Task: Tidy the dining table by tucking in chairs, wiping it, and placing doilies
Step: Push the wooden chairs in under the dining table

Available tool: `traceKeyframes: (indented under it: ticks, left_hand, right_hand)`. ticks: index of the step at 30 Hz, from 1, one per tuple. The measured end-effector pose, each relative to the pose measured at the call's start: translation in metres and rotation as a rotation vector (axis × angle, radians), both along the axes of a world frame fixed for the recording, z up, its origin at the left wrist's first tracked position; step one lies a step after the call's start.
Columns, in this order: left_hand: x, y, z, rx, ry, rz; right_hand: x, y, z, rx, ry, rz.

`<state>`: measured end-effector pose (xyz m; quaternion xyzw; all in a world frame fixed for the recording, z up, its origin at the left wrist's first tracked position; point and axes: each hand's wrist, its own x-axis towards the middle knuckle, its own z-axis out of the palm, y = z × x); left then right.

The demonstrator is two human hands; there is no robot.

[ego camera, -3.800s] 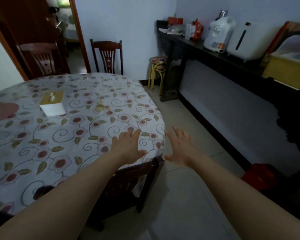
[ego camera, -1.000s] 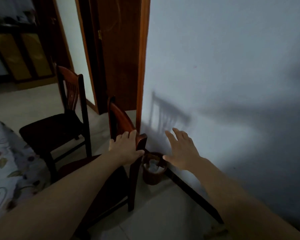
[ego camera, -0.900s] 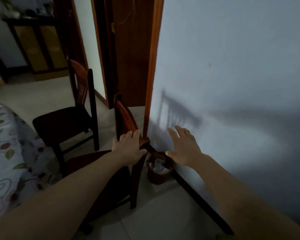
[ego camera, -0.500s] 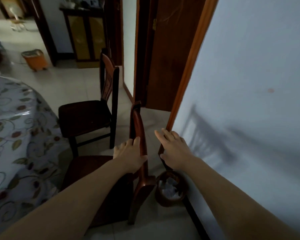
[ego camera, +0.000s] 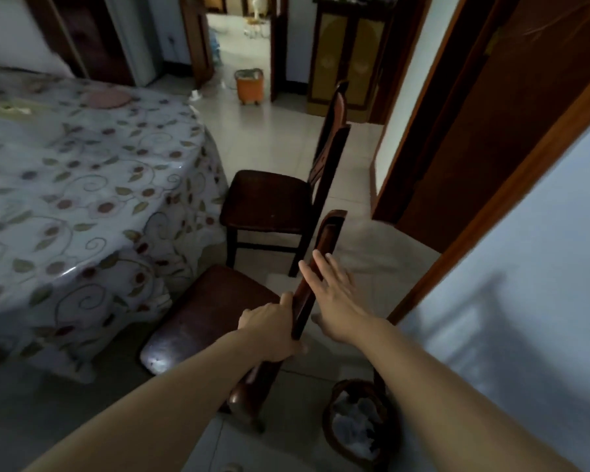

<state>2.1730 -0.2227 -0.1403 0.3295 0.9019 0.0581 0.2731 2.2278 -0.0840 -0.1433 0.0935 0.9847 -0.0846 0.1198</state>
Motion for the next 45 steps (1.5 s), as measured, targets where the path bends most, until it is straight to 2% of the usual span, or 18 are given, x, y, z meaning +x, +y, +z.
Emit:
traceKeyframes:
  ticks: [4,8,17,24,35,39,45]
  left_hand:
    - [0.014,0.003,-0.003,-0.002,0.136,0.152]
    - [0.003,-0.006,0.003,0.025,0.164,0.226]
    - [-0.096,-0.062,0.040,0.005,0.217,0.446]
    - [-0.169,-0.108,0.050,0.014,0.374,0.710]
    - [-0.246,-0.157,0.056,-0.021,0.466,0.884]
    - [-0.275,-0.175,0.065,-0.050,0.457,0.965]
    - [-0.291,-0.196,0.066,-0.107,0.530,0.988]
  right_hand:
    - [-0.003,0.004,-0.009,0.053,0.017,0.100]
    - [-0.026,0.001,-0.008,0.072,0.069,0.197]
    - [-0.139,-0.050,0.021,0.103,0.171,0.371]
    - [-0.236,-0.090,0.047,0.177,0.257,0.528]
    - [-0.385,-0.118,0.070,0.118,0.295,0.914]
    - [-0.433,-0.136,0.079,0.077,0.218,1.057]
    - [-0.466,-0.164,0.076,0.038,0.216,1.184]
